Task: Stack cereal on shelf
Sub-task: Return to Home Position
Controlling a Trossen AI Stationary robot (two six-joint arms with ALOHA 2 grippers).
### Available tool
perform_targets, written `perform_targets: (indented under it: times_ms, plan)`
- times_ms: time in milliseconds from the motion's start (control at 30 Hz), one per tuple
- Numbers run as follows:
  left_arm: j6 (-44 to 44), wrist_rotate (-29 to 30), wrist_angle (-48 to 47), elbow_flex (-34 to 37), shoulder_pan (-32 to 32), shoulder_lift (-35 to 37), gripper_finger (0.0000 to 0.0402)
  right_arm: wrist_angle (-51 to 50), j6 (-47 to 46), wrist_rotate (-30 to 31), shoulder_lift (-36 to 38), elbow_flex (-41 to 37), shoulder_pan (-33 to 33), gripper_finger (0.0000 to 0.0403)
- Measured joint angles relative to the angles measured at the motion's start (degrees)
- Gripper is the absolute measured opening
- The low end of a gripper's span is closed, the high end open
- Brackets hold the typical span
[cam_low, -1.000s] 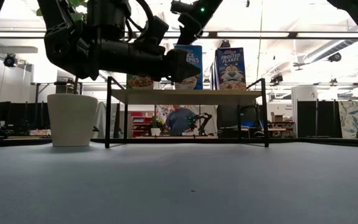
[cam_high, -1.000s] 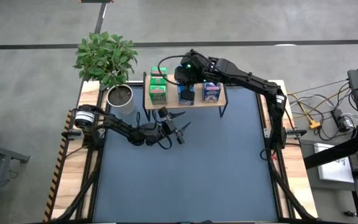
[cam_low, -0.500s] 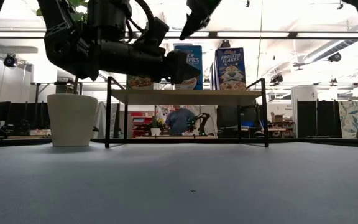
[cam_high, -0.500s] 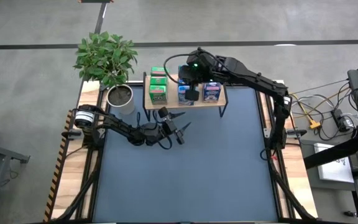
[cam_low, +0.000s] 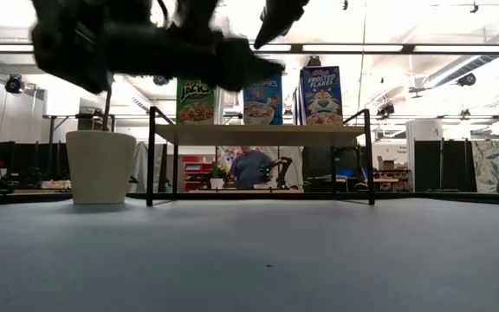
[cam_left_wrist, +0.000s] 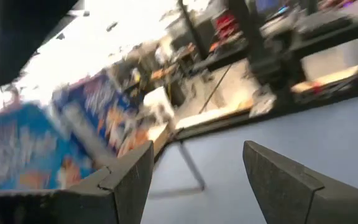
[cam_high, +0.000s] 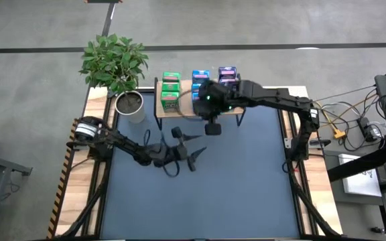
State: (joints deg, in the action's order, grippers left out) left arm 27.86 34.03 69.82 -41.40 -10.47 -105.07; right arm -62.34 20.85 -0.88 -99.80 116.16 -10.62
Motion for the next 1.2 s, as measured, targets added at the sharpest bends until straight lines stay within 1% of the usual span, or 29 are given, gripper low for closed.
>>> perform_targets:
  times_ms: [67,167,233,300,467,600,667,767,833,933,1000,1100,1200]
  plan:
    - [3.51,0.12,0.91,0.35,-2.33,1.18,0.0231,0.02,-0.29,2.86,-0.01,-1.77,1.63,0.0009]
    - [8.55,2.55,1.62,1.40,-5.25,3.90,0.0231,0.12,-0.55,7.10,0.06,-3.77,3.91,0.0009]
    - [10.82,4.36,1.79,2.20,-6.86,6.38,0.0231,0.93,-1.14,8.03,0.46,-5.14,5.33,0.0009]
    - [12.17,4.92,1.69,3.34,-8.25,8.99,0.0231,2.57,-1.70,8.23,1.54,-7.00,6.67,0.0009]
    - [10.68,5.06,-0.08,7.17,-11.14,16.15,0.0231,9.15,-3.00,8.43,5.81,-13.28,9.93,0.0009]
    - [7.37,4.50,-5.62,9.66,-13.61,22.78,0.0231,16.65,-3.48,8.42,10.63,-20.08,12.09,0.0009]
    - [5.18,3.84,-9.88,9.98,-14.69,26.06,0.0231,20.65,-3.39,8.43,13.06,-23.98,13.17,0.0009]
    - [0.97,2.05,-20.64,9.93,-16.04,30.83,0.0231,26.91,-3.35,8.41,16.39,-29.97,14.65,0.0009]
    - [-3.70,-1.00,-31.11,9.03,-16.43,34.08,0.0231,30.63,-3.35,8.43,18.48,-33.98,15.58,0.0009]
    - [-10.63,-7.99,-49.59,7.13,-16.52,39.12,0.0231,36.04,-3.35,8.41,21.66,-39.61,16.80,0.0009]
    - [-14.52,-9.66,-58.65,6.51,-16.56,42.07,0.0230,38.97,-3.47,8.41,23.54,-43.26,17.58,0.0009]
    - [-17.63,-9.64,-66.01,6.31,-16.52,46.32,0.0220,43.72,-4.65,8.41,26.45,-49.22,18.69,0.0009]
    - [-18.43,-9.60,-69.37,7.21,-16.52,50.19,0.0193,49.94,-5.48,8.39,29.48,-55.63,19.66,0.0009]
